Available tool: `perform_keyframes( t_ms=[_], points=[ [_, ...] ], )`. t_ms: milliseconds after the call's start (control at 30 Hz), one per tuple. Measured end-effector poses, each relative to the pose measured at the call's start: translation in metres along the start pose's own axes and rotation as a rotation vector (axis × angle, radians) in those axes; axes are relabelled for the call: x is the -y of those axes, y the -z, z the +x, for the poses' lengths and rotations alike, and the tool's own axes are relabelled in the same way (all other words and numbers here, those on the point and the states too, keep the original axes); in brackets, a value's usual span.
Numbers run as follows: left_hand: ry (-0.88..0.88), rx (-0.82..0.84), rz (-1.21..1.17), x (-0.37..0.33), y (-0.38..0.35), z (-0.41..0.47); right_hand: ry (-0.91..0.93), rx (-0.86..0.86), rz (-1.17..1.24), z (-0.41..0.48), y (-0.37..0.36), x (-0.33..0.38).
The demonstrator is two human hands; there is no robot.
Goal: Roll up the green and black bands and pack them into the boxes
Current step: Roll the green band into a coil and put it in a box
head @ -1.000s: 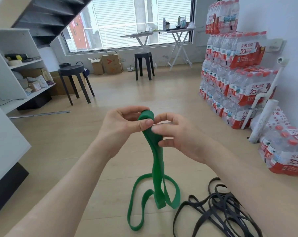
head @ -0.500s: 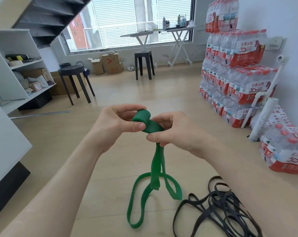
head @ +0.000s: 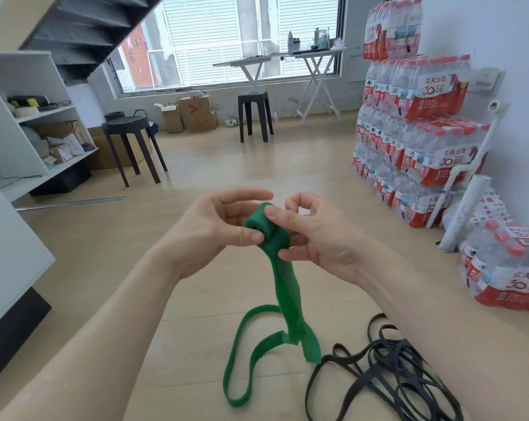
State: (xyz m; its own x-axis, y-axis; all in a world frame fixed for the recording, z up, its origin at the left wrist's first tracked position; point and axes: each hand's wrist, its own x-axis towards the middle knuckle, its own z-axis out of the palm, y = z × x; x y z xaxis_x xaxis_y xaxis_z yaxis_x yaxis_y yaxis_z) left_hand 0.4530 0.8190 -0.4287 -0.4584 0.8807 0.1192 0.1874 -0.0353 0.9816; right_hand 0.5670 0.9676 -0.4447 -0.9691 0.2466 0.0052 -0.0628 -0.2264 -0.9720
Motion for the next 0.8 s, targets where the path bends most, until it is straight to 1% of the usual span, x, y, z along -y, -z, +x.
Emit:
perform_keyframes(
  t_ms=[33, 100, 167, 200, 233, 300, 367, 433, 500, 567, 633, 700, 733, 800],
  points=[
    [0.012, 0.030, -0.128, 0.006, 0.002, 0.001, 0.000, 0.041, 0.064, 0.000, 0.000, 0.000],
    [0.007, 0.041, -0.254, 0.013, 0.000, 0.004, -0.003, 0.094, 0.155, -0.001, 0.000, 0.001],
    [-0.019, 0.006, -0.265, 0.012, -0.005, 0.006, -0.008, 0.123, 0.203, -0.002, 0.001, 0.002],
    [-0.031, -0.016, -0.231, 0.009, -0.006, 0.006, -0.016, 0.137, 0.208, -0.001, 0.002, 0.003],
    [-0.042, -0.045, -0.164, 0.004, -0.008, 0.005, -0.028, 0.149, 0.192, -0.001, 0.003, 0.003],
    [-0.060, -0.131, 0.051, -0.007, -0.009, 0.001, -0.046, 0.146, 0.085, 0.000, 0.008, 0.003],
    [-0.049, -0.208, 0.339, -0.017, -0.011, -0.002, -0.012, 0.057, -0.161, 0.000, 0.012, 0.006],
    [-0.034, -0.216, 0.600, -0.022, -0.015, -0.004, 0.079, -0.035, -0.462, -0.003, 0.012, 0.012],
    [-0.026, -0.219, 0.759, -0.021, -0.017, -0.004, 0.164, -0.021, -0.704, -0.008, 0.003, 0.018],
    [-0.025, -0.237, 0.843, -0.020, -0.019, -0.003, 0.230, 0.003, -0.913, -0.009, -0.008, 0.015],
    [-0.028, -0.212, 0.956, -0.020, -0.024, -0.002, 0.237, -0.030, -0.992, -0.008, -0.012, 0.009],
    [-0.053, -0.156, 1.100, -0.019, -0.030, -0.001, 0.206, -0.064, -0.966, -0.005, -0.010, 0.004],
    [-0.068, -0.137, 1.138, -0.019, -0.032, 0.000, 0.192, -0.067, -0.961, -0.004, -0.008, 0.003],
    [-0.092, -0.113, 1.139, -0.017, -0.034, 0.001, 0.190, -0.052, -0.976, -0.005, -0.005, 0.005]
  ],
)
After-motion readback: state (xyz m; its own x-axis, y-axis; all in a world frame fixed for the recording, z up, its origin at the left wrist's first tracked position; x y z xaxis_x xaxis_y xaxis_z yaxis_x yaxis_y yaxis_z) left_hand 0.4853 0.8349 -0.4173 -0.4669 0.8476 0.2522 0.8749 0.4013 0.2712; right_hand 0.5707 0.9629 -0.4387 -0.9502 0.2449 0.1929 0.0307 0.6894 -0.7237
